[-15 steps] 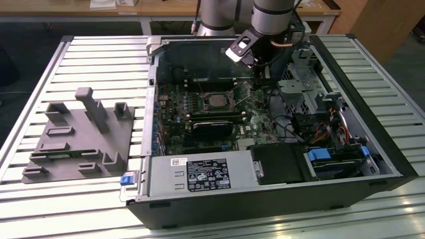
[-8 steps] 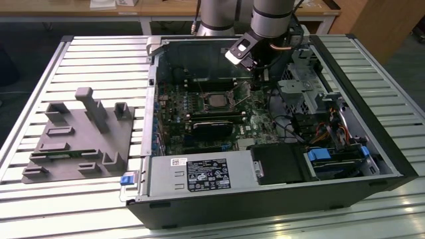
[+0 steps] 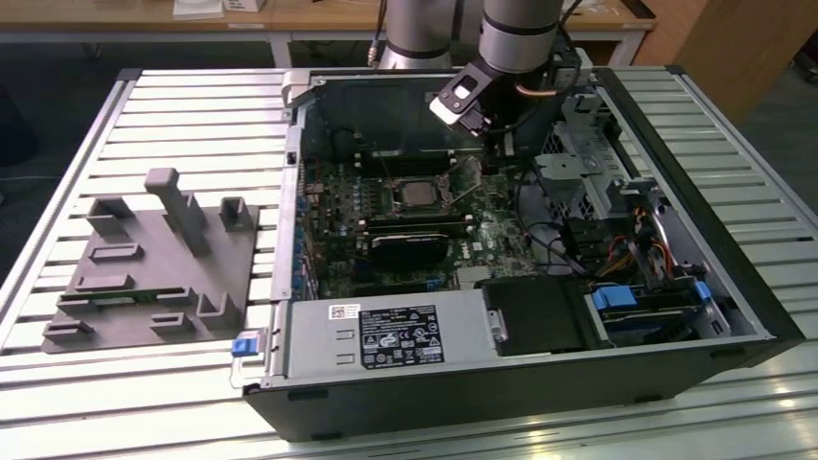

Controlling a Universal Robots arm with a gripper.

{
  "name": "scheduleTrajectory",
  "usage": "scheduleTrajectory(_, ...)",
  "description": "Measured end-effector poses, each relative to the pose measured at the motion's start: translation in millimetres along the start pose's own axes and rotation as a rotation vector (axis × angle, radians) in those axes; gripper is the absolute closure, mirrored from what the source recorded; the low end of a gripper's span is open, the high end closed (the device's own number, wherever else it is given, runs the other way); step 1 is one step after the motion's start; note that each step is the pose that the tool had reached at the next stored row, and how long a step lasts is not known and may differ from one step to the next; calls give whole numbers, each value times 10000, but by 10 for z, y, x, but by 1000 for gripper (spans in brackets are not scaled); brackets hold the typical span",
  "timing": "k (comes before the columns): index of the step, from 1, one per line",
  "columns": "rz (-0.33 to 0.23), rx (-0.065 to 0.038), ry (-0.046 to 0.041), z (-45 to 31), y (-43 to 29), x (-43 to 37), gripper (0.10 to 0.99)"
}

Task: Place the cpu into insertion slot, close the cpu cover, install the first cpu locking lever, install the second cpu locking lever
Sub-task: 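Close the cpu cover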

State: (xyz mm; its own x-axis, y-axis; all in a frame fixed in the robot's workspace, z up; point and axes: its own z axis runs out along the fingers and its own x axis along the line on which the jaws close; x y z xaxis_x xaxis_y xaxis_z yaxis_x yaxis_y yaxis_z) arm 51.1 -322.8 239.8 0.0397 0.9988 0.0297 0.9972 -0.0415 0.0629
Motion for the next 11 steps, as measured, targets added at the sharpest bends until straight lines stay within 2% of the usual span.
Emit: scheduleTrajectory(11, 0, 0, 0, -8, -135, -6, 980)
